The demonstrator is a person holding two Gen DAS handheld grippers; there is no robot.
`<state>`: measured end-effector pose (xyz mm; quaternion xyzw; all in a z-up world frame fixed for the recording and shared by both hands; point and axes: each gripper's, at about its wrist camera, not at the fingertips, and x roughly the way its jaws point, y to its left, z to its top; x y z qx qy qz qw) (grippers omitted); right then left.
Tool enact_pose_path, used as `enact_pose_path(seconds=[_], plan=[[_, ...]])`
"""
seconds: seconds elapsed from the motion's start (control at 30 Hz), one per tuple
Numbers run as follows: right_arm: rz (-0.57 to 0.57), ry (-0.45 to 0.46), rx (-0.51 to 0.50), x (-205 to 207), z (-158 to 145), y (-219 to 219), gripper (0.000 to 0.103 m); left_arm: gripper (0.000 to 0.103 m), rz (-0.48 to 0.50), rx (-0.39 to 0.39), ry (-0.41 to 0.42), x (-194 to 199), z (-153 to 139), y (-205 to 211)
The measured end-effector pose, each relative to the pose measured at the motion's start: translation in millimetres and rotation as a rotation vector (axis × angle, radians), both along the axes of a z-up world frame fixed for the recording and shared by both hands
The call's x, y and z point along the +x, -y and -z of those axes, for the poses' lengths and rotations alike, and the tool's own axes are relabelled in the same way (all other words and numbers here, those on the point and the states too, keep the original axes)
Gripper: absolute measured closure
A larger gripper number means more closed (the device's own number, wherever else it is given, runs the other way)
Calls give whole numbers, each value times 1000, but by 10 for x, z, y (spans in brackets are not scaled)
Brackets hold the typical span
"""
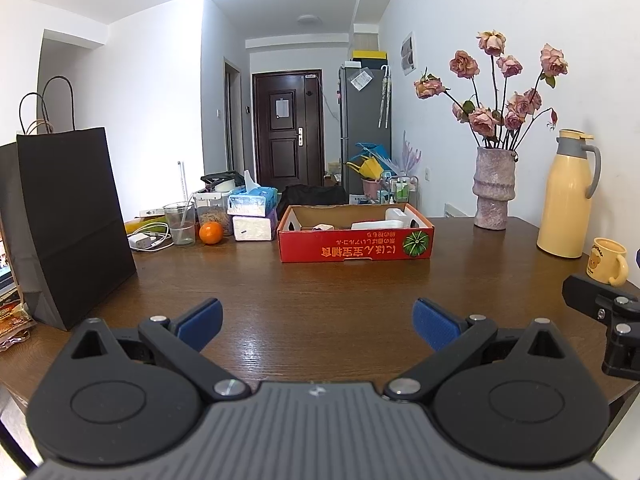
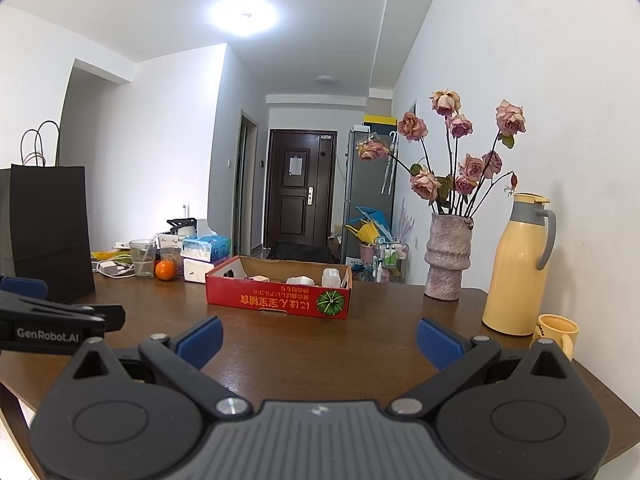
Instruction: Organize rigid objects
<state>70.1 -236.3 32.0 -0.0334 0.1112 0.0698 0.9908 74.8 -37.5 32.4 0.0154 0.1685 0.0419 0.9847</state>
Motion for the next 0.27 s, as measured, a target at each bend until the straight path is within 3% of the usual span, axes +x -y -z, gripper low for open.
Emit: enact_pose_path(seconds=[0.27], plan=[[-2,-23,-6,97,64,-21,0,0,2,-25,-18,128,74,-47]])
